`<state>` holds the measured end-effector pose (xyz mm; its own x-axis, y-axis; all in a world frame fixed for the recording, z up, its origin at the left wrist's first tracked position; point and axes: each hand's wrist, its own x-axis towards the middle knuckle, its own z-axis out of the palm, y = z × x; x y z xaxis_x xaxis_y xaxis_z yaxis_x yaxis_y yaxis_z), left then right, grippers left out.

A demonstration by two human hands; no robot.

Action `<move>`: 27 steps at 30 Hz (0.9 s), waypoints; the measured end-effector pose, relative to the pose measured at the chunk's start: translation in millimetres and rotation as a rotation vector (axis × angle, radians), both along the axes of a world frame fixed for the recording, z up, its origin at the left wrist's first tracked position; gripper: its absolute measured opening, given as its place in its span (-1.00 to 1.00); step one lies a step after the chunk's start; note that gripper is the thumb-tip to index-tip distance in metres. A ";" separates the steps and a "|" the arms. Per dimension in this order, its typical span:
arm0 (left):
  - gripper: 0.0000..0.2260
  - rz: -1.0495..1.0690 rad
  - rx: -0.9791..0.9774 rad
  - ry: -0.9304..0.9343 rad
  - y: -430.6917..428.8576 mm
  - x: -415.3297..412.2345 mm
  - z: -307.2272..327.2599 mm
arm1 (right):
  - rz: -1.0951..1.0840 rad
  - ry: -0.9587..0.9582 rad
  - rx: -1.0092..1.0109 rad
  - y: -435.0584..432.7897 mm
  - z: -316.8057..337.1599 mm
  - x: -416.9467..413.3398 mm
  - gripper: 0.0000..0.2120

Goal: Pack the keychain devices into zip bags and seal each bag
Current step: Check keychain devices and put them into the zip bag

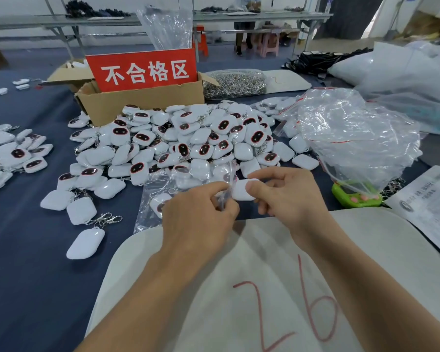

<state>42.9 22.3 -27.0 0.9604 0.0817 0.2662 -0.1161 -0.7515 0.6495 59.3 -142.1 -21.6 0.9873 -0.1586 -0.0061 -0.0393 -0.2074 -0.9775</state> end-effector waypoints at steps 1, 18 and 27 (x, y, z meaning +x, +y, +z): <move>-0.70 -0.017 -0.043 -0.018 -0.8 -0.1 -0.9 | 0.027 -0.006 0.019 2.3 -0.4 -1.0 -0.90; -0.67 -0.121 -0.179 -0.275 -4.1 -5.9 -5.2 | -0.055 -0.133 0.301 -0.9 8.9 -3.2 -0.81; -0.57 -0.260 -0.149 -0.377 -2.9 -9.7 1.9 | 0.136 -0.092 0.179 12.9 4.0 -6.3 -0.88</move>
